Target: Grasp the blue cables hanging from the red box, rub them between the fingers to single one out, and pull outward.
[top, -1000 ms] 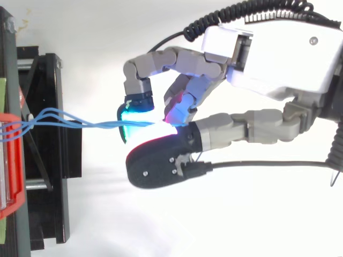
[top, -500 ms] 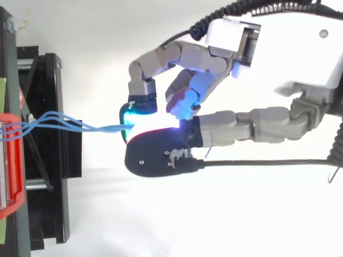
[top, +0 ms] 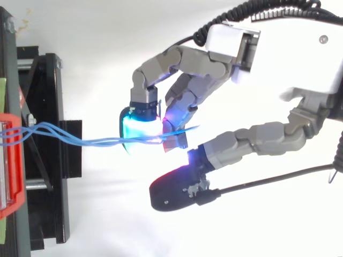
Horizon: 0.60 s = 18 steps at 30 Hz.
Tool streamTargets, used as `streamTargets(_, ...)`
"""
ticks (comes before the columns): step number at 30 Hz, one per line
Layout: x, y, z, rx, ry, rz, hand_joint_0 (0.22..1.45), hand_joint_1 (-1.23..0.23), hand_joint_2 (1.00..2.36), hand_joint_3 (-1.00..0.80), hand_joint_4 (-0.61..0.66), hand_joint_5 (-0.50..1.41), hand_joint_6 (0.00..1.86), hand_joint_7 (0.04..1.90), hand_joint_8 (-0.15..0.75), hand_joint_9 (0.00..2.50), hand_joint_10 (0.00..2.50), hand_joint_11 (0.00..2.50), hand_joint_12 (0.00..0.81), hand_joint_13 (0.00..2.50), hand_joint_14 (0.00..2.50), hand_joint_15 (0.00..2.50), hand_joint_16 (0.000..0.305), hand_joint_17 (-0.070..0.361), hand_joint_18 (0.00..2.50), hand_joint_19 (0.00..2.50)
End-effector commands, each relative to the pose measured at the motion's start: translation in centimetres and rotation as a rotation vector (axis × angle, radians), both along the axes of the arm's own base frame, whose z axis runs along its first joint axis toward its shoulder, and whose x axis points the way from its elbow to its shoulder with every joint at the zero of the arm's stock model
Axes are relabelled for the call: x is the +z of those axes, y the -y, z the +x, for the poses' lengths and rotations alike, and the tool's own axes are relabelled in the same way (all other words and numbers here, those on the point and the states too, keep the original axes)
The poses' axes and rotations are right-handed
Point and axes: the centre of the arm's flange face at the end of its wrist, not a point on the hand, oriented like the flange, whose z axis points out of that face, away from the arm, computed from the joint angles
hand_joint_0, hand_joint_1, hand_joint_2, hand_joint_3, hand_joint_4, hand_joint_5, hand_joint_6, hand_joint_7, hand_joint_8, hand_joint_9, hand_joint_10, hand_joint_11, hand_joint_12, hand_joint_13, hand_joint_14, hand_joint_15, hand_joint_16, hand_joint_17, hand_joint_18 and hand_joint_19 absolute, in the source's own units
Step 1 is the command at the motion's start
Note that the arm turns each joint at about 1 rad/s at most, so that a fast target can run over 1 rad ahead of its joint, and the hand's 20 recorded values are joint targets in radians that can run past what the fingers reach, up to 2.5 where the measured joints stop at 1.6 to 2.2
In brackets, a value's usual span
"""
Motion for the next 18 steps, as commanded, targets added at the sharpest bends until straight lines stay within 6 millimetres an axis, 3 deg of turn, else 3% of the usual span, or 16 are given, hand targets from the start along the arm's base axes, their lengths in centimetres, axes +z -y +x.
streamTargets(1,0.00,-0.09,0.01,0.001,0.000,0.000,0.65,-0.84,1.00,-0.50,0.13,-0.18,0.84,1.00,0.260,1.02,0.03,0.98,0.375,0.76,0.03,0.70,0.052,0.116,0.50,0.58)
streamTargets(3,0.00,-0.09,0.01,0.001,0.000,0.000,0.62,-0.83,1.00,-0.50,0.14,-0.18,0.84,1.00,0.262,1.02,0.03,0.97,0.375,0.76,0.03,0.70,0.052,0.116,0.50,0.59)
streamTargets(8,0.00,-0.08,0.00,0.000,0.000,-0.002,0.47,-0.64,1.00,-0.50,0.15,-0.16,0.82,1.00,0.297,1.09,0.03,0.94,0.418,0.81,0.03,0.70,0.059,0.132,0.55,0.59)
streamTargets(11,0.00,-0.17,0.01,0.000,0.000,-0.002,0.46,-0.51,1.00,-0.50,0.13,-0.15,0.81,1.03,0.302,1.13,0.03,0.92,0.419,0.82,0.03,0.71,0.059,0.133,0.57,0.60)
streamTargets(13,0.00,-0.06,0.00,-0.002,0.000,-0.001,0.55,-0.43,1.00,-0.50,0.10,-0.15,0.79,1.15,0.278,1.13,0.03,0.96,0.392,0.81,0.03,0.71,0.053,0.119,0.53,0.63)
streamTargets(18,0.00,0.02,0.00,-0.001,0.000,0.001,0.59,-0.54,1.02,-0.24,0.13,-0.18,0.87,1.14,0.283,1.12,0.03,1.08,0.393,0.83,0.03,0.75,0.052,0.117,0.54,0.64)
